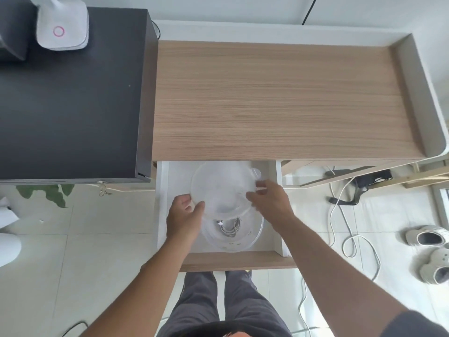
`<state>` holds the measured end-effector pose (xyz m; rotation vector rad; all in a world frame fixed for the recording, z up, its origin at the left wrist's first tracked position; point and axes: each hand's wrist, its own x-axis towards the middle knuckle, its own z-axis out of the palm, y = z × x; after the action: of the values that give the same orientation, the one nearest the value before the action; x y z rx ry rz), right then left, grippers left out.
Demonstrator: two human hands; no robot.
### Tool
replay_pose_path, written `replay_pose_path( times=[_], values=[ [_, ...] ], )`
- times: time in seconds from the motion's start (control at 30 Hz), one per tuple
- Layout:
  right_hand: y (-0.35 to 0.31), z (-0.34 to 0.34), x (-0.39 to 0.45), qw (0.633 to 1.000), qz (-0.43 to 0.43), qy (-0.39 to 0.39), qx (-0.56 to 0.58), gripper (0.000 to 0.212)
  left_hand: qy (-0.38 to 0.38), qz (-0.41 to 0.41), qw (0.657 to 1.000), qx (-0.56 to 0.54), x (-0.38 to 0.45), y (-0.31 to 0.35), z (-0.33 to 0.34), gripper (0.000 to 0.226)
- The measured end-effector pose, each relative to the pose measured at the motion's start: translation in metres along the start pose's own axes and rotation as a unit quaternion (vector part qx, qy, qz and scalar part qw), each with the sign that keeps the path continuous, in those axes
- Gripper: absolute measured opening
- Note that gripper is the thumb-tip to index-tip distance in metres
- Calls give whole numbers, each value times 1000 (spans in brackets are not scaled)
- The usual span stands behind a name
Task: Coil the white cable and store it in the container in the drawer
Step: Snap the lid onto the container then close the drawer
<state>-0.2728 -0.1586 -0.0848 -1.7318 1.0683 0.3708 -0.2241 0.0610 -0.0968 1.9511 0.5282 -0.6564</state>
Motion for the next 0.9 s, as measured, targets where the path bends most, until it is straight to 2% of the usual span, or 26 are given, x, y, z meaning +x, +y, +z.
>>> replay_pose_path(
  times=[0.13, 0.23, 0.37, 0.53, 0.73, 0.9],
  values=[
    [42, -11, -34, 999, 26, 5, -44, 23, -42, -2, 999, 15, -23, -12, 5, 36],
    [61, -5, -47, 996, 31, 9, -83, 16, -32, -21, 999, 10, -30, -21, 9, 29],
    [69, 5, -51, 994, 23, 30, -104, 27, -3, -35, 999, 31, -32, -25, 15, 29],
    [73, 13, -52, 996, 52, 36, -55, 36, 15, -39, 998, 51, -30, -31, 21, 30],
    [56, 14, -39, 998, 51, 21, -16, 28, 33, -31, 998, 39, -21, -26, 23, 29],
    [33, 15, -23, 999, 20, 21, -27, 23, 56, -21, 998, 33, -1, -11, 21, 28]
  ],
)
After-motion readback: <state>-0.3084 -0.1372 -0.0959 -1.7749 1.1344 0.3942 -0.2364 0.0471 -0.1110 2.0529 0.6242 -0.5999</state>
